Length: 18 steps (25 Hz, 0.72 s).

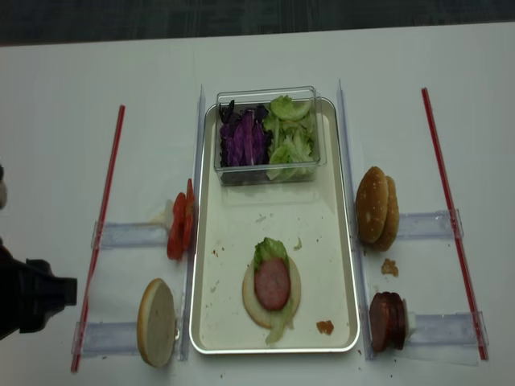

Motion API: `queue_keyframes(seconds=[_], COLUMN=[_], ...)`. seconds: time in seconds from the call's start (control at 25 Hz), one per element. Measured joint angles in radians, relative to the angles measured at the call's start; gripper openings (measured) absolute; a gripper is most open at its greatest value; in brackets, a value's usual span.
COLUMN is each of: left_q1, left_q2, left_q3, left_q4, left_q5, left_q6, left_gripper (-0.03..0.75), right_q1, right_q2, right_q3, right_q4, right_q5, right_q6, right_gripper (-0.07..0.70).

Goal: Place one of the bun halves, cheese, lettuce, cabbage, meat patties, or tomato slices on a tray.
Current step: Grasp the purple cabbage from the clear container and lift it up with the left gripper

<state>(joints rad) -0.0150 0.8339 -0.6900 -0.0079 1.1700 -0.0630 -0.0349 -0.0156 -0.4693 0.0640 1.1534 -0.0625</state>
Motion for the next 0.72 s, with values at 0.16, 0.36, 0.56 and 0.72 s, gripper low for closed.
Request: queue_keyframes(seconds=[0.16, 0.36, 0.56, 0.72], left_q1=[0.000, 0.000, 0.000, 0.000], left_q2=[0.083, 0.186, 0.299, 0.383], left_q3=[-0.046, -0.122, -0.196, -0.249], left_q4=[0.000, 0.000, 0.000, 0.000], left_q5=[-0.029, -0.051, -0.070, -0.074], left_q6=[0.012, 0.026, 0.039, 0.040], left_gripper=[0.348, 0.348, 0.348, 0.348], right_q1=[0.000, 0.000, 0.000, 0.000], right_q2=[0.000, 0.000, 0.000, 0.000], right_q3=[0.000, 0.000, 0.000, 0.000], right_q4=[0.000, 0.000, 0.000, 0.000], right_q5=[0.000, 0.000, 0.000, 0.000], right_q6=[0.000, 0.000, 0.000, 0.000], right_gripper=[0.351, 0.351, 0.351, 0.351])
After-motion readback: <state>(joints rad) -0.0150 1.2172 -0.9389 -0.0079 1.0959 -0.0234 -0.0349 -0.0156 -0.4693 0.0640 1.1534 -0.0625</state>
